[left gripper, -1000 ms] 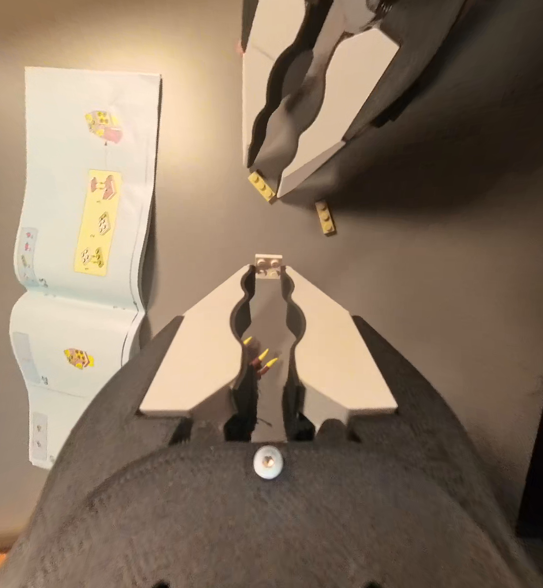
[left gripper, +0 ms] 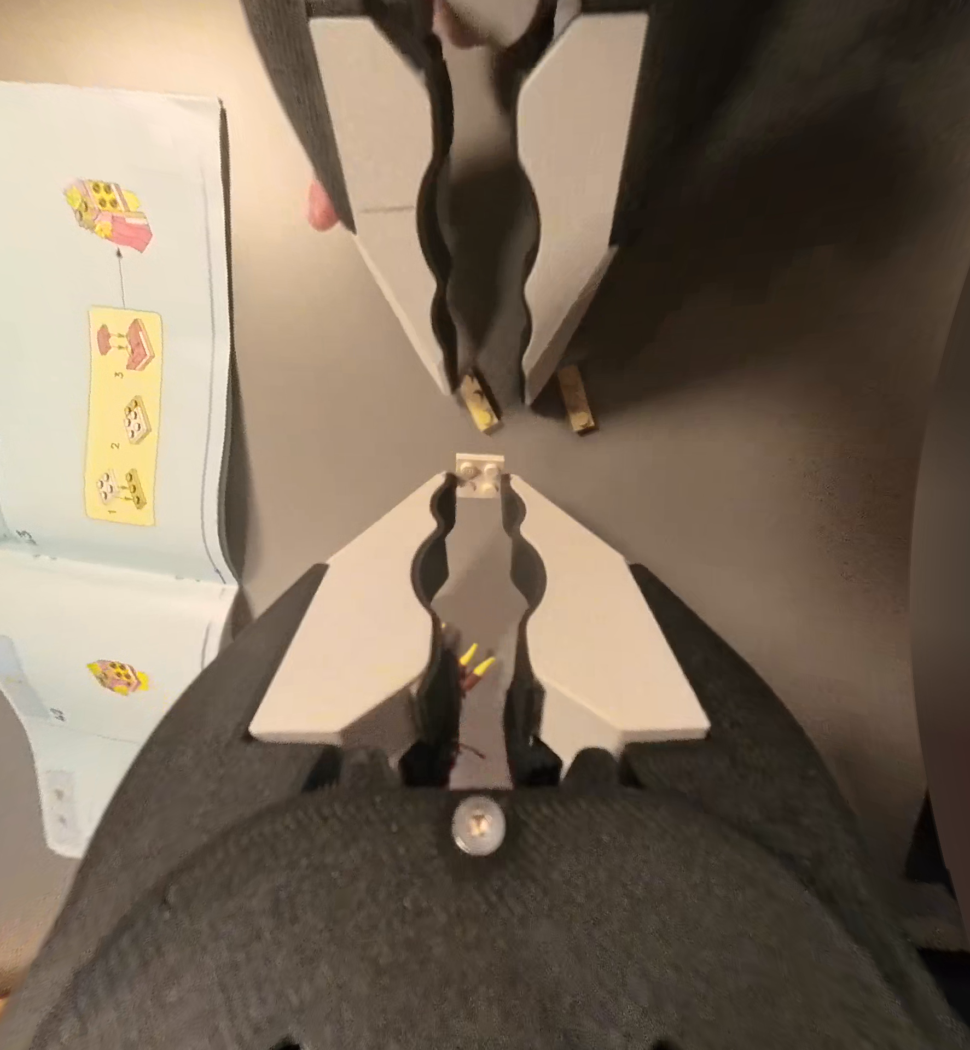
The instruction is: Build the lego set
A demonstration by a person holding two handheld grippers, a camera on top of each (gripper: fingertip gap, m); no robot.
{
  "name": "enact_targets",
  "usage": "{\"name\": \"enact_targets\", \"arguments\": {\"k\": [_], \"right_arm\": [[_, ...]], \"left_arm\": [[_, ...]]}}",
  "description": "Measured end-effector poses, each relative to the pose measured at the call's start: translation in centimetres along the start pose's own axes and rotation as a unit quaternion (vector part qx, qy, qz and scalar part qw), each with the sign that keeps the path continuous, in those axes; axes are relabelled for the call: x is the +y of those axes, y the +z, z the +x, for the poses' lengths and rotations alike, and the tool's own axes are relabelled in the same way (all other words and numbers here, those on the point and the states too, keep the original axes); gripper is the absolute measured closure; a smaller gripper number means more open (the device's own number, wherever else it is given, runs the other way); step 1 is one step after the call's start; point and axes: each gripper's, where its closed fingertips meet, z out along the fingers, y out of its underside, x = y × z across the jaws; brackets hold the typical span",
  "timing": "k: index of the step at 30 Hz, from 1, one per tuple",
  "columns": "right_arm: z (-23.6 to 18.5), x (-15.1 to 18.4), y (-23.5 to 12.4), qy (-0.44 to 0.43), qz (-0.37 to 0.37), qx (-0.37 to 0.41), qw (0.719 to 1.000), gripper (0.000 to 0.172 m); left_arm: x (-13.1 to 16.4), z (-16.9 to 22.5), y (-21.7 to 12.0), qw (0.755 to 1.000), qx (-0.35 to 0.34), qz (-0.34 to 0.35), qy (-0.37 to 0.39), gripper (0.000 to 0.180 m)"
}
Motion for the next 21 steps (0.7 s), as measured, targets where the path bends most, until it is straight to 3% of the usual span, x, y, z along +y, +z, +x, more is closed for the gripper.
{"name": "enact_targets", "arguments": {"k": [9, 14, 21], "right_arm": [[-3.7, 0.5, -1.0, -0.022, 0.008, -0.066, 0.998, 0.152], [-2.3, -0.7, -1.1, -0.048, 0.042, -0.054, 0.997, 0.135], [-1.6, -0.1, -0.3, -0.051, 0.004, -0.117, 0.992, 0.138]], "left_arm": [[0.1, 1.9, -0.9, 0.998, 0.011, 0.046, -0.048, 0.166], [0.3, 2.6, -0.4, 0.998, 0.037, 0.033, -0.044, 0.166], [0.0, 3.2, -0.6, 0.995, 0.061, 0.054, -0.057, 0.166]]}}
